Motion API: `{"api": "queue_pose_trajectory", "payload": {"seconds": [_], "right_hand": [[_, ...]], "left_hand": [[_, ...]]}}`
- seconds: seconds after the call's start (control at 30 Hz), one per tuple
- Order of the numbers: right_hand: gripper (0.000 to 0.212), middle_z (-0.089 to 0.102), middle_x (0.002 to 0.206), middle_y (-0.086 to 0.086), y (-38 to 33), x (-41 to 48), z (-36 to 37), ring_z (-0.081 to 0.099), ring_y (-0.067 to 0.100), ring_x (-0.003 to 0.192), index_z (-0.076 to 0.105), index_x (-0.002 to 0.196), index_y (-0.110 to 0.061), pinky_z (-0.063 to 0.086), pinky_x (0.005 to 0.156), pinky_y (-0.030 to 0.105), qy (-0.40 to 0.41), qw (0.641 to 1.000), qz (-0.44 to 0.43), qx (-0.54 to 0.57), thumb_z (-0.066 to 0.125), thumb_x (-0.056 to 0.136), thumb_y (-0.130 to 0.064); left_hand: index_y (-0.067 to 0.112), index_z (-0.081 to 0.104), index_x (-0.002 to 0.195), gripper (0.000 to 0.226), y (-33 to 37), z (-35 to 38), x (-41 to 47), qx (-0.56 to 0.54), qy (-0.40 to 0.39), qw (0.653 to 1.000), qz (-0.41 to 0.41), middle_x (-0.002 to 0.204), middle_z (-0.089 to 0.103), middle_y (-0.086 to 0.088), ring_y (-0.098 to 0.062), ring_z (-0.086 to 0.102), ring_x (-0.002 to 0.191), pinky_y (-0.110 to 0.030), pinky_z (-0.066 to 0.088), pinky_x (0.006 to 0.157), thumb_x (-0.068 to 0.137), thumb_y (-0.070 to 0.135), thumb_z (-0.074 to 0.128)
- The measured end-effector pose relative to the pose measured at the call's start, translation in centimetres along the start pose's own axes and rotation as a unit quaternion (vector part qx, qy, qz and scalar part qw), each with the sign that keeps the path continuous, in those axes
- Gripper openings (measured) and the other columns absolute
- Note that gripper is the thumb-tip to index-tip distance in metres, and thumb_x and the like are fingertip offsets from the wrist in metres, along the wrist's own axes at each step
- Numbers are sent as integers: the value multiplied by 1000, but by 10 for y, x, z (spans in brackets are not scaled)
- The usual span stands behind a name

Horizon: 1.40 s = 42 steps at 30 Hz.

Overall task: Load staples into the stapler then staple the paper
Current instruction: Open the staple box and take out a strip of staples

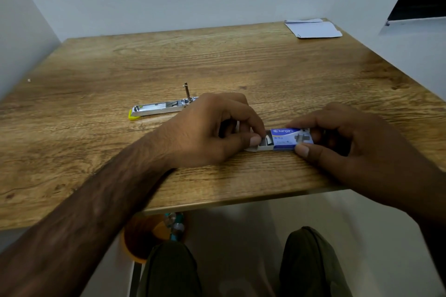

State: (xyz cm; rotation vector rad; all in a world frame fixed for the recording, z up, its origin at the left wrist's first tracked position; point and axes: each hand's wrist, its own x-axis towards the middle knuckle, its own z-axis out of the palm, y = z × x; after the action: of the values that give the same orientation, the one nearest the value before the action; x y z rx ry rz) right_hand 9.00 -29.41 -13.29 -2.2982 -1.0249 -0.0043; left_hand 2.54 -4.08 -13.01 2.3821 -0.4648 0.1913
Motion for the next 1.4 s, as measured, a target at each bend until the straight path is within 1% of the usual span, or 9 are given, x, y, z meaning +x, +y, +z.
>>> {"api": "queue_pose_trajectory", "payload": {"seconds": [0.23,0.53,0.73,0.97,1.03,1.17,1.23,1.33,1.4], "right_hand": [[39,58,80,-13,0,1,-1,56,8,77,71,116,-36,40,59,19,0,1000,0,-5,64,79,-43],[38,59,81,-13,2,1,-1,56,8,77,70,116,-39,41,60,24,-2,1000,2,0,65,78,-44],[35,60,81,-12,2,1,0,56,8,77,70,113,-40,45,62,29,6,1000,-1,15,66,78,-42],[37,60,82,-12,4,1,0,56,8,78,69,115,-41,44,62,29,1,1000,2,16,65,78,-43],[36,60,81,-12,3,1,0,56,9,78,69,114,-42,43,62,27,1,1000,2,15,66,78,-43],[36,60,81,-11,2,1,-1,57,9,78,71,114,-42,43,62,26,-2,1000,7,19,65,78,-44],[38,60,81,-12,1,1,-1,57,9,78,70,115,-42,43,60,27,-7,1000,9,16,65,78,-45],[38,60,81,-11,0,1,-1,56,8,78,71,115,-40,42,60,27,-6,1000,9,16,65,78,-44],[38,60,80,-11,0,0,-1,56,7,79,71,116,-38,39,59,25,-6,1000,10,13,65,78,-44]], "left_hand": [[21,80,94,15,5,3,4,-10,23,999,-21,86,70,3,-20,66,81,-46,54,68,90,34,74],[24,77,84,11,11,5,11,-8,16,997,-73,82,70,8,-10,65,72,-26,53,60,81,34,81],[25,76,83,9,10,2,7,-63,13,994,-92,75,70,5,-14,60,59,-27,49,53,83,33,80],[26,72,86,5,13,6,8,-60,2,993,-105,83,74,0,-28,70,82,-51,57,75,90,29,72],[26,70,86,7,12,6,8,-58,-5,993,-102,84,73,3,-21,70,83,-45,58,77,93,28,68],[29,64,84,16,12,2,9,-92,4,989,-118,70,64,24,7,58,68,-10,44,64,98,23,61],[24,63,84,17,11,-1,8,-122,11,985,-124,69,63,15,4,55,65,-14,44,64,100,20,57],[11,63,91,14,9,-2,7,-168,35,979,-114,84,66,-19,-11,57,67,-31,47,70,102,16,55],[8,61,91,12,7,-1,7,-209,62,970,-109,82,67,-16,-12,56,62,-28,47,65,101,13,56]]}}
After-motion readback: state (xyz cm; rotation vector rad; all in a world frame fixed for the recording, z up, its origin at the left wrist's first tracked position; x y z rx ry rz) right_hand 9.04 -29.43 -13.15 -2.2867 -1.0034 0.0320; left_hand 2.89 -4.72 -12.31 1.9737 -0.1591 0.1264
